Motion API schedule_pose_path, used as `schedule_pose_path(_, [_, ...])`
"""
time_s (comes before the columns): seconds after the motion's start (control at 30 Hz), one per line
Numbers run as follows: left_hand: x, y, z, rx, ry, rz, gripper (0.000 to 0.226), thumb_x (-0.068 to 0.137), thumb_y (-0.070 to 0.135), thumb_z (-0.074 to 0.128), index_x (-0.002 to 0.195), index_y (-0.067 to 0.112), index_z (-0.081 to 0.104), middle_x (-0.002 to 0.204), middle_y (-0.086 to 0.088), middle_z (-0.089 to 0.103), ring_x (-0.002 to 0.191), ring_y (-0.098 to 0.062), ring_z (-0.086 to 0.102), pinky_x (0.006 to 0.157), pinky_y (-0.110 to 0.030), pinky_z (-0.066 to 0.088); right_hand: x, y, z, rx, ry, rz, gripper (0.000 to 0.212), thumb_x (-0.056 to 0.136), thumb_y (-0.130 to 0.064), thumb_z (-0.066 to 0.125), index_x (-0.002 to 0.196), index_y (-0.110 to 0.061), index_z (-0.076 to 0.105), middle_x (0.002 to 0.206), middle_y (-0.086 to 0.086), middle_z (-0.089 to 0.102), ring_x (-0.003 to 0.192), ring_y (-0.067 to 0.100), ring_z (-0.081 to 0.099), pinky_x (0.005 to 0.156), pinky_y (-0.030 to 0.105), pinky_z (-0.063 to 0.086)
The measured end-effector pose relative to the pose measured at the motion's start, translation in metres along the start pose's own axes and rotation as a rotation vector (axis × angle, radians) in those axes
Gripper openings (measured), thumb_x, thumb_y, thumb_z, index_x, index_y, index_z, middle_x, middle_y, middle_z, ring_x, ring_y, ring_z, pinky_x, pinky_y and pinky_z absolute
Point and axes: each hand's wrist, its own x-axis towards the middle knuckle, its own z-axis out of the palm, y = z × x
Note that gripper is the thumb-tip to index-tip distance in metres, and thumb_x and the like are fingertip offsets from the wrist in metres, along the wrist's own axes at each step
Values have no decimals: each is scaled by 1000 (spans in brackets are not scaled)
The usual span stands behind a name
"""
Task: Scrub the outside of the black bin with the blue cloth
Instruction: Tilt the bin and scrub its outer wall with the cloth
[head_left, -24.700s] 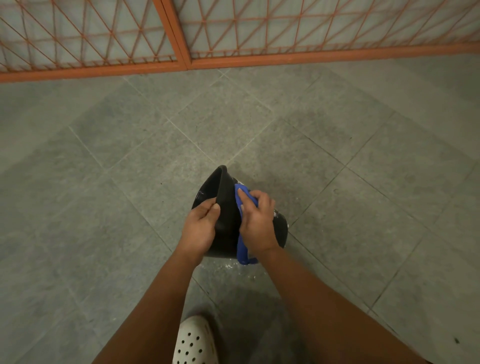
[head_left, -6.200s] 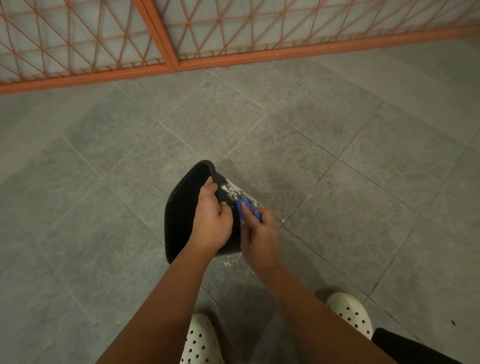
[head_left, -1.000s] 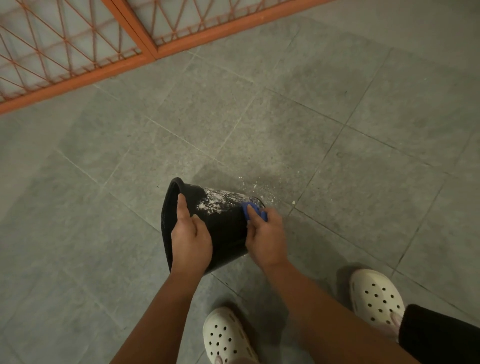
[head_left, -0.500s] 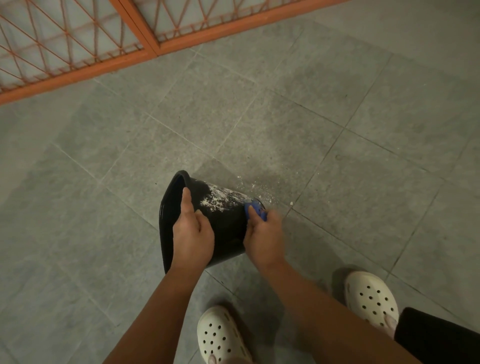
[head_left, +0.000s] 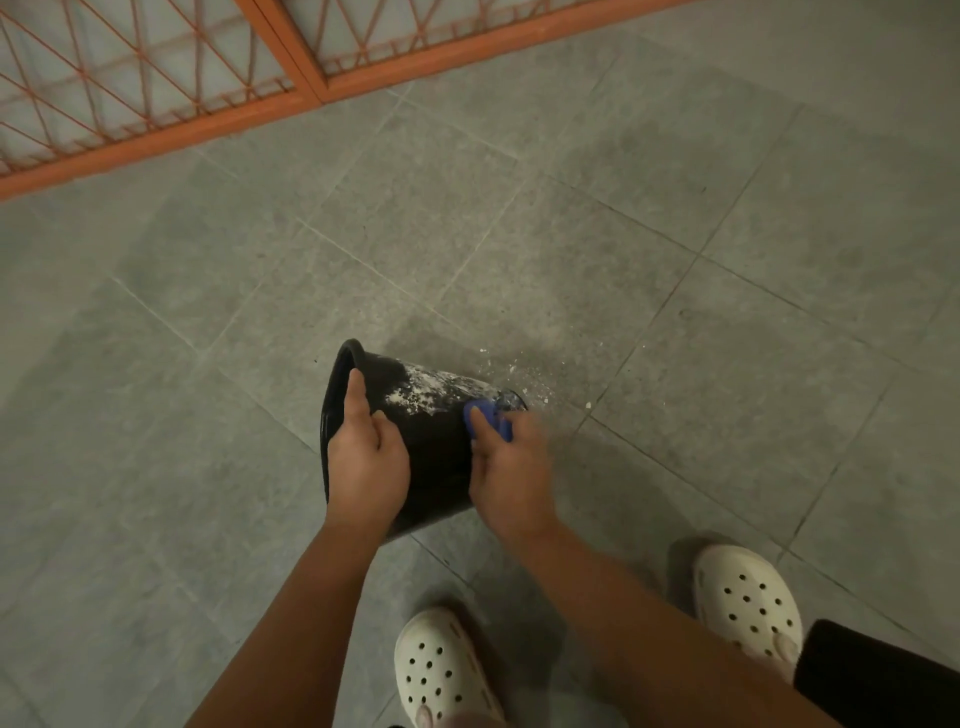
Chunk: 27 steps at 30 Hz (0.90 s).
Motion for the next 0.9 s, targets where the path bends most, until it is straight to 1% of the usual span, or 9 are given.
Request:
schedule_pose_path(0.07, [0,-2,0,-12,3,-7,53,101,13,32,152,22,17,77,22,39,66,6,42,71,-20,38,8,8,3,-26,2,-4,37,91,-26,39,122,-17,57,83,7,47,73,22,46,59,32,42])
schedule_pose_path(0.13, [-1,0,1,-9,2,-6,53,101,14,32,152,23,18,77,23,38,66,7,42,69,-12,38,11,23,3,-49,-12,94,34,92,-23,45,124,-16,56,86,7,47,75,23,48,61,36,47])
schedule_pose_path(0.27, [-3,2,6,2,-16,23,53,101,12,34,151,21,17,70,16,40,60,1,43,54,-1,39,1,27,-1,103,-41,369,37,95,-31,37,128,-23,53,114,8,47,101,26,50,80,31,43])
schedule_pose_path(0.37, [1,0,3,8,-18,18,55,101,14,32,152,24,15,71,7,49,62,-4,49,53,-11,41,-5,11,-1,84,-46,146,39,93,-28,37,127,-18,54,104,12,49,88,26,51,72,36,48])
schedule_pose_path(0.43, [1,-1,2,4,-17,8,54,102,15,32,152,25,15,74,15,46,63,2,48,55,-8,39,5,15,0,-13,-27,47,40,92,-30,36,126,-19,55,90,9,48,77,26,49,60,38,48])
schedule_pose_path(0.63, [-2,6,5,-23,-28,4,53,101,13,33,151,22,18,72,21,35,60,5,40,54,4,35,9,31,-1,-29,-41,289,35,94,-22,49,128,-15,53,98,11,49,88,28,52,71,39,49])
schedule_pose_path(0.73, [0,4,3,-9,-21,1,54,102,14,32,152,23,16,72,18,39,62,2,42,53,-1,38,-4,13,4,62,-3,229,32,93,-25,43,119,-13,57,90,10,49,79,25,51,65,36,49])
schedule_pose_path(0.83, [0,1,3,-13,-13,-3,53,102,15,32,152,24,16,72,20,36,61,3,40,53,-5,38,5,14,1,-31,-28,108,40,90,-25,40,125,-16,57,92,11,50,80,27,50,65,35,48])
schedule_pose_path(0.9, [0,1,3,-32,1,-19,53,102,15,33,152,25,18,73,20,36,62,3,41,57,-8,36,14,27,-1,-91,-88,156,41,91,-23,44,131,-22,52,100,9,49,88,26,50,72,39,49])
